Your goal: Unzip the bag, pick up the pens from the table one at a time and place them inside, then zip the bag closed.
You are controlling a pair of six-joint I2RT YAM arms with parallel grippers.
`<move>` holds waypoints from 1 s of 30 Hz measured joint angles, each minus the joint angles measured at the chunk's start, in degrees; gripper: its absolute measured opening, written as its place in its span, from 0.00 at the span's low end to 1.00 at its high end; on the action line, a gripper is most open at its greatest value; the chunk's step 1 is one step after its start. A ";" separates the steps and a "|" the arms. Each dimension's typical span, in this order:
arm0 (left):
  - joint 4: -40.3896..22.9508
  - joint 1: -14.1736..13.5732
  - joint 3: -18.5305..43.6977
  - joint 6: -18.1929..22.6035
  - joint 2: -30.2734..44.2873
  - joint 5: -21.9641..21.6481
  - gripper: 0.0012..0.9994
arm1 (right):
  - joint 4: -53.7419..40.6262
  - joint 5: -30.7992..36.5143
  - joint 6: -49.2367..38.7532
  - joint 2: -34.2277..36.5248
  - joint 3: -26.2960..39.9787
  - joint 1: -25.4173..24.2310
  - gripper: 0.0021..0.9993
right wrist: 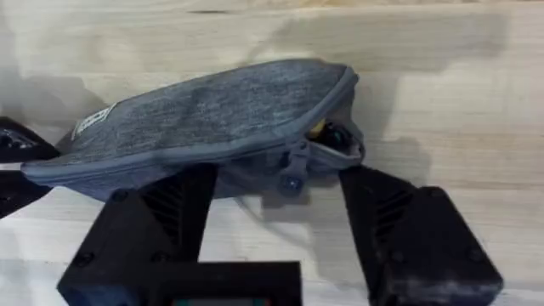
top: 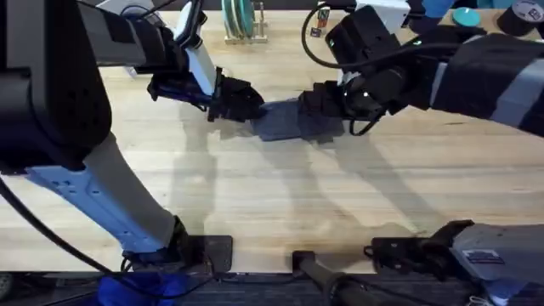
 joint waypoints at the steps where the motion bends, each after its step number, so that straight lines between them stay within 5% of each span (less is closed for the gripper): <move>1: 0.00 0.00 0.00 0.00 0.00 0.00 0.04 | 0.00 0.00 0.00 0.00 0.00 0.00 0.85; 9: 0.00 0.00 0.00 0.00 0.00 0.00 0.04 | -0.09 0.02 0.00 0.00 0.00 0.00 0.73; 30: 0.01 0.00 0.00 0.00 0.00 0.00 0.04 | -0.74 1.38 -0.39 0.00 -0.13 -0.33 0.20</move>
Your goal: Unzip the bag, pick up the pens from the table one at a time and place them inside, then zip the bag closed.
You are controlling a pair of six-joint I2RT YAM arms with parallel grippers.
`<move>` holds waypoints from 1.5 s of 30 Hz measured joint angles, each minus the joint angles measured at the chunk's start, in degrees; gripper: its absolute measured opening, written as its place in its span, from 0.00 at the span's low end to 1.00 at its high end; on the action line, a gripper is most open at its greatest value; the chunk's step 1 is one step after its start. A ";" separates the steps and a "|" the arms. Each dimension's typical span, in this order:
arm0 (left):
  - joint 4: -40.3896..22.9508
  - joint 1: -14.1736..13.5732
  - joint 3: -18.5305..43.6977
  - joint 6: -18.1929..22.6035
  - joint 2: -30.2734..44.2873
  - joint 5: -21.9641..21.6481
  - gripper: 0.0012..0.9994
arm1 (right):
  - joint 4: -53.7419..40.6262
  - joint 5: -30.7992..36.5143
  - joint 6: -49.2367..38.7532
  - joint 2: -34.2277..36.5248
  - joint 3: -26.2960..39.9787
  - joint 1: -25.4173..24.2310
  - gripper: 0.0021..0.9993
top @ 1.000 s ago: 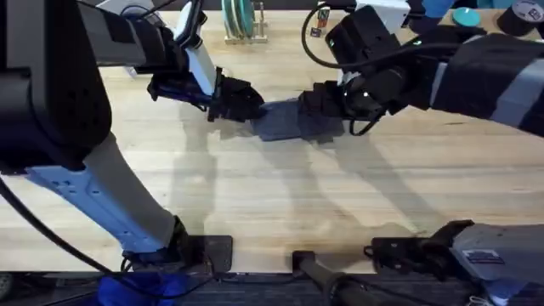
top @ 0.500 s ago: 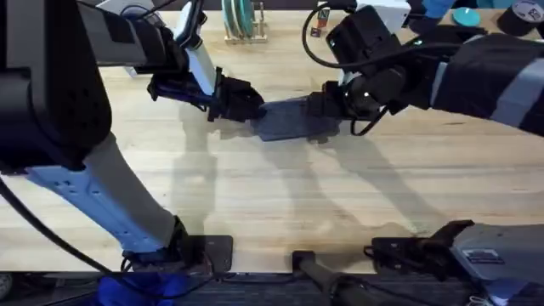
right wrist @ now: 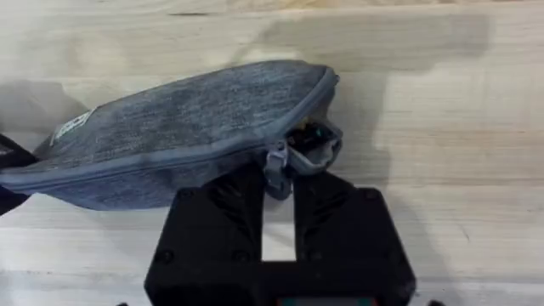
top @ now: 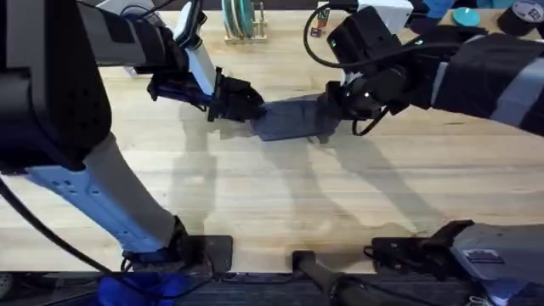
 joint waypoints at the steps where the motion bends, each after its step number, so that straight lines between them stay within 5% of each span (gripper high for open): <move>1: 0.01 0.00 0.00 0.00 0.00 0.00 0.04 | 0.00 0.05 -0.01 0.00 0.00 0.00 0.19; 10: 0.01 0.00 0.00 0.00 0.00 0.00 0.04 | -0.03 0.47 -0.01 0.01 -0.04 -0.04 0.03; 45: 0.26 0.26 0.00 0.00 0.00 0.00 0.04 | -7.91 -0.52 -3.07 -0.07 4.37 0.66 0.03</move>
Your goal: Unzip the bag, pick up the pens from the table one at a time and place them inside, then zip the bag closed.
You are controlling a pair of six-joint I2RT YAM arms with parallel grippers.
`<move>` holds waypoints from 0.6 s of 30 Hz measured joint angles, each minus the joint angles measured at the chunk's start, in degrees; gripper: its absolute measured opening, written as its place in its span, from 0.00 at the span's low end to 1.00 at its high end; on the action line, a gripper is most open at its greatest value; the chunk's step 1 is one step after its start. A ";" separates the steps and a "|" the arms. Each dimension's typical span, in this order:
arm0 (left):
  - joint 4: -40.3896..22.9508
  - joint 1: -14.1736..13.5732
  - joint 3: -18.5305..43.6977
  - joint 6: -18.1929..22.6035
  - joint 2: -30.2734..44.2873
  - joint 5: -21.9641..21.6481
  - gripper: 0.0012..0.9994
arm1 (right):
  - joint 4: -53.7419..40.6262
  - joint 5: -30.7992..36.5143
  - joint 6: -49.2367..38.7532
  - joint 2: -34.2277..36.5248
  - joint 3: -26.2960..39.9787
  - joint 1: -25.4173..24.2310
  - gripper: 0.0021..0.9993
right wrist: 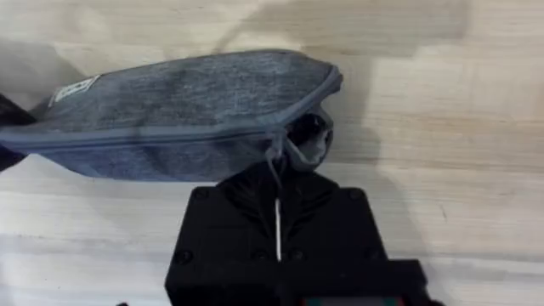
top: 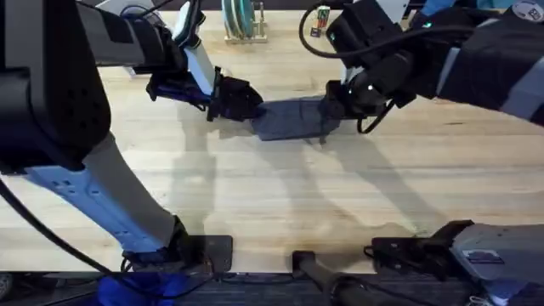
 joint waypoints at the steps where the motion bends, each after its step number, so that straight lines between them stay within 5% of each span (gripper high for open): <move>1: 0.03 0.07 0.00 0.00 0.00 0.00 0.04 | -0.31 -0.01 -0.31 0.00 0.29 0.00 0.03; 18: -0.04 -0.02 0.00 0.00 0.00 0.02 0.04 | -4.62 -0.43 -3.85 0.00 4.15 0.26 0.03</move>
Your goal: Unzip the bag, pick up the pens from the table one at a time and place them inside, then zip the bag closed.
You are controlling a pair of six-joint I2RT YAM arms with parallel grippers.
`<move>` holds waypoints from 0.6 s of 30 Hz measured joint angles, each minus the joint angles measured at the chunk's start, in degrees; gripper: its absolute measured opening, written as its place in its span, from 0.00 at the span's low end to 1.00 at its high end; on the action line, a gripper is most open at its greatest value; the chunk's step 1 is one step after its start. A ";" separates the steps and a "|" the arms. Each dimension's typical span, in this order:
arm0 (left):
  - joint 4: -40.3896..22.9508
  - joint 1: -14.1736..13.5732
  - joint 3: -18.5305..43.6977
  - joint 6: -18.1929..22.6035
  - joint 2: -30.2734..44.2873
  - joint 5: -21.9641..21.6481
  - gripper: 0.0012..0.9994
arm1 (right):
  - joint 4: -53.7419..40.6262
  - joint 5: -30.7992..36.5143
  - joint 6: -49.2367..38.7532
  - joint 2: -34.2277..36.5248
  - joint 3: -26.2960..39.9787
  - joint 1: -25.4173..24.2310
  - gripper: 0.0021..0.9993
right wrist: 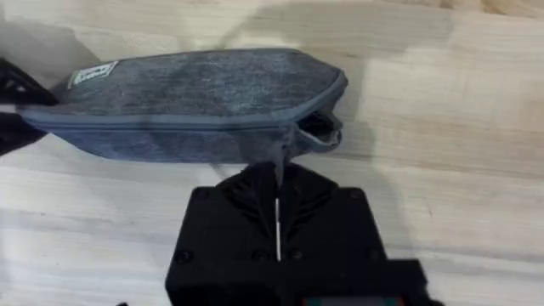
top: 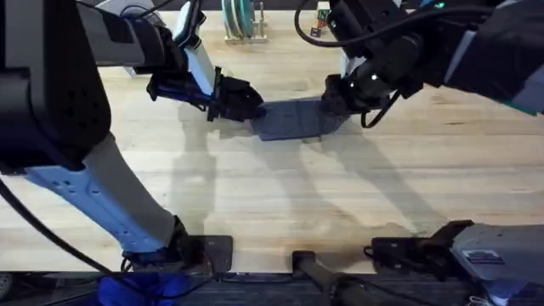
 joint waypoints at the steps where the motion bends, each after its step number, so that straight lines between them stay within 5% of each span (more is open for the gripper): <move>1: -0.02 0.00 0.00 0.00 0.00 0.00 0.04 | -0.30 0.01 -0.02 -0.01 0.02 -0.01 0.03; 18: -0.20 -0.04 0.00 0.00 0.00 -0.02 0.04 | -4.37 0.21 -0.39 -0.02 0.26 -3.59 0.03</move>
